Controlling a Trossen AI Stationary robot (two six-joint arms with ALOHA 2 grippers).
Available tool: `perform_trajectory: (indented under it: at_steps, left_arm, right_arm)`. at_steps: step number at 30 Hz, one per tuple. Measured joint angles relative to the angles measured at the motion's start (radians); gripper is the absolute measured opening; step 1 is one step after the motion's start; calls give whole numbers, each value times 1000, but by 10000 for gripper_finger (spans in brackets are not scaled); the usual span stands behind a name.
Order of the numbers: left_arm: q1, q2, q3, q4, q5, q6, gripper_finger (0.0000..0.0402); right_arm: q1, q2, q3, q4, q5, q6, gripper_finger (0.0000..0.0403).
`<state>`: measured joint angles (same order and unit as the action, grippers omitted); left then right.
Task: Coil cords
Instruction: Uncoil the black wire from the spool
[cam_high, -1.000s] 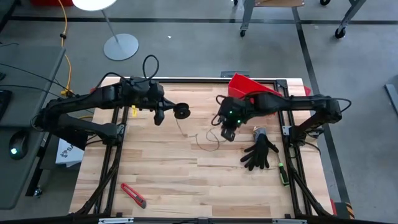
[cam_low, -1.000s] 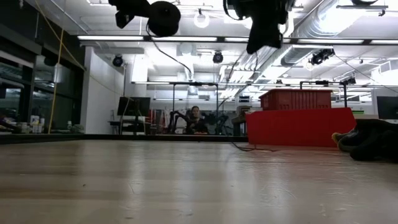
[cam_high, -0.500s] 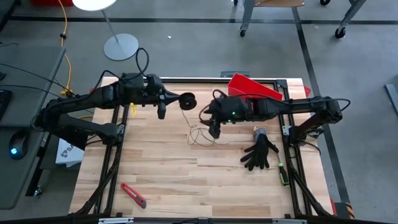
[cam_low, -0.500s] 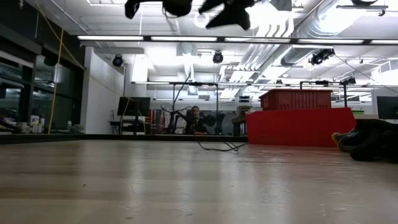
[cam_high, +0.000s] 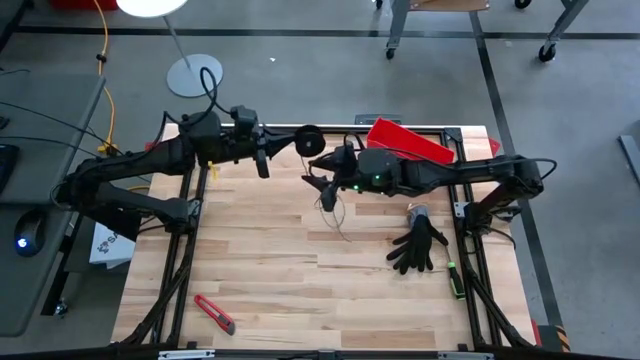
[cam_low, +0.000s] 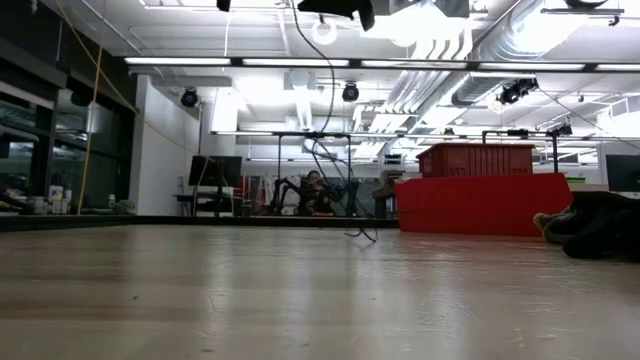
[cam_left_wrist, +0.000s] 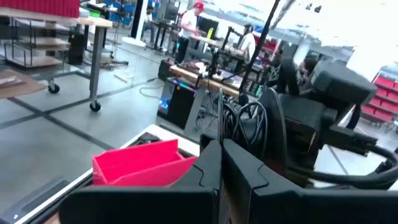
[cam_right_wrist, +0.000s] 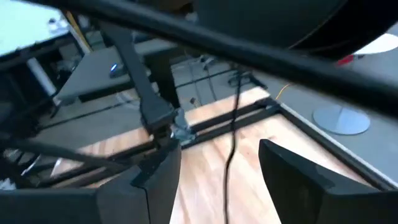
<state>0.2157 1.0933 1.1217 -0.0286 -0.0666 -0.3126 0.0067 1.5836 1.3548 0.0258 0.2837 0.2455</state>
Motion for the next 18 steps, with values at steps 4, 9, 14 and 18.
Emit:
perform_trajectory:
  at_steps: [4,9,14,18]
  left_arm:
    - [0,6,0,18,-3,-9,0]
    - [0,9,0,28,-3,-18,0]
    - [0,16,0,34,-3,-18,0]
    - [0,22,0,35,-2,-19,0]
  right_arm:
    - [0,10,0,42,54,0,208]
    - [0,10,0,53,66,-11,182]
    - [0,10,0,54,77,-11,139]
    - [0,10,0,54,77,-11,100]
